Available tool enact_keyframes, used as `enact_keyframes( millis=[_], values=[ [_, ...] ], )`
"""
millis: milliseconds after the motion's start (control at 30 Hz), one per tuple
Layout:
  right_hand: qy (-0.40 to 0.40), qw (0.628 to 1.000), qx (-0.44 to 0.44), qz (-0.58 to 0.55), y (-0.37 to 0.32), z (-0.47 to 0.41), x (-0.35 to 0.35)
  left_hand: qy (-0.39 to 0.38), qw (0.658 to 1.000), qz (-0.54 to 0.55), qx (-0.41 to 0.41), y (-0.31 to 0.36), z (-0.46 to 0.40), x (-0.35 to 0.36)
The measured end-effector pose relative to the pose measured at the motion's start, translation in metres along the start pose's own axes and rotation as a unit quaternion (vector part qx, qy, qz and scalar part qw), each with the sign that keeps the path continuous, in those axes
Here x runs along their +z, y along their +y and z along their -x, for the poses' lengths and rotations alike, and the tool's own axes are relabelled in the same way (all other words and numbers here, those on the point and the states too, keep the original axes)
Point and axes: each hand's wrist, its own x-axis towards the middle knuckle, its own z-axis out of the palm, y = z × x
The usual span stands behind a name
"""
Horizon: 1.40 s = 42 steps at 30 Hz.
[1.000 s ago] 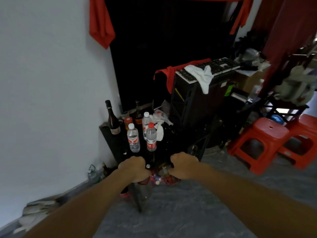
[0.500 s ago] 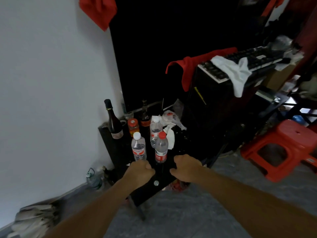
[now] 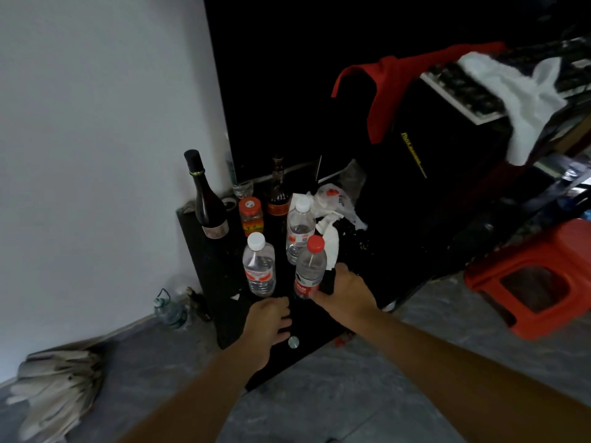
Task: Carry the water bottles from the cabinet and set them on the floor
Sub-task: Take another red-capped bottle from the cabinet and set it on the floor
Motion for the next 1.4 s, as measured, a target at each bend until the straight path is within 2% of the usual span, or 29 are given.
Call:
enact_keyframes(
  millis=[433, 833, 1100, 1267, 1400],
  values=[
    [0.057, 0.979, -0.044, -0.192, 0.007, -0.047, 0.036, 0.026, 0.996, 0.071, -0.053, -0.01, -0.048, 0.01],
    [0.089, 0.983, -0.059, -0.147, 0.007, -0.05, 0.03, 0.018, 0.996, 0.072, -0.056, -0.002, -0.048, 0.009],
    [0.097, 0.977, -0.115, -0.149, -0.022, -0.037, -0.019, -0.007, 0.996, 0.076, -0.035, 0.025, -0.019, 0.009],
    [0.094, 0.97, -0.167, -0.147, -0.058, -0.024, -0.064, -0.043, 0.987, 0.148, -0.047, 0.059, 0.005, 0.017],
    [0.085, 0.967, -0.183, -0.156, -0.084, -0.01, -0.092, -0.076, 0.966, 0.242, -0.042, 0.084, 0.022, 0.021]
  ],
)
